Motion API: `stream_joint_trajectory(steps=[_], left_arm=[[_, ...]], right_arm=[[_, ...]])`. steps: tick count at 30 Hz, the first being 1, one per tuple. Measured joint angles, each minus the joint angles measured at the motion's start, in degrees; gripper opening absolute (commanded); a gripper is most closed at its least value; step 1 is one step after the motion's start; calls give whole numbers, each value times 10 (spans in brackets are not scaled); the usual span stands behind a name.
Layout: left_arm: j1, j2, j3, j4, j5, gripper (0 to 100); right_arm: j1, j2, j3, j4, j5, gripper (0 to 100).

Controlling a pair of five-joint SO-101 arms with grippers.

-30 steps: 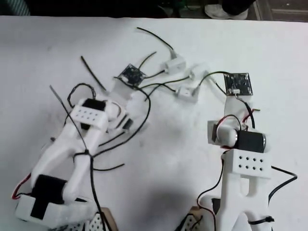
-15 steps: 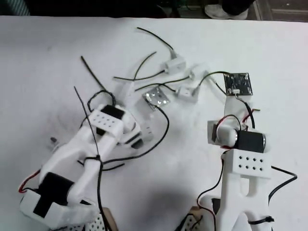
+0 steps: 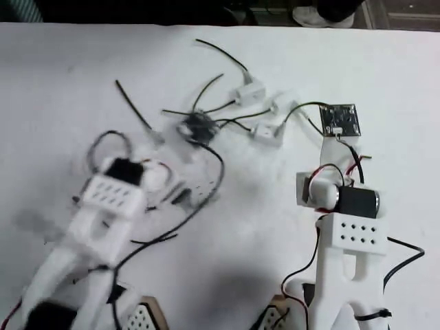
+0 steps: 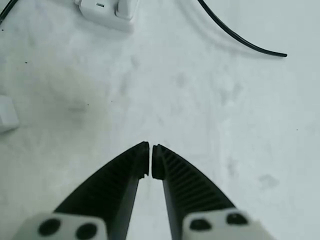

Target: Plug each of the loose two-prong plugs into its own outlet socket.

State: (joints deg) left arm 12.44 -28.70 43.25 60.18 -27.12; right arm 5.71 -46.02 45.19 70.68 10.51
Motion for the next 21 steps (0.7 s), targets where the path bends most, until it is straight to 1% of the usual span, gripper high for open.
stream_joint_trajectory(steps=[3,7,8,10,13,16,18,21], left_arm=[[-55,-95,16,20,20,253],[-141,-200,51,41,22,253],[-164,-221,61,46,20,253],[-211,-250,79,52,-8,253],[-279,-259,107,53,-56,253],[-337,-248,112,53,-75,253],[-365,-228,112,53,-79,253],[-387,-183,112,46,-82,253]], right_arm=[[-22,0,0,4,0,18],[-70,0,0,24,0,18],[-76,0,0,25,0,18],[-81,0,8,25,0,18],[-84,0,14,25,0,18],[-86,0,14,25,0,18],[-86,0,14,25,0,18],[-86,0,14,25,0,18]])
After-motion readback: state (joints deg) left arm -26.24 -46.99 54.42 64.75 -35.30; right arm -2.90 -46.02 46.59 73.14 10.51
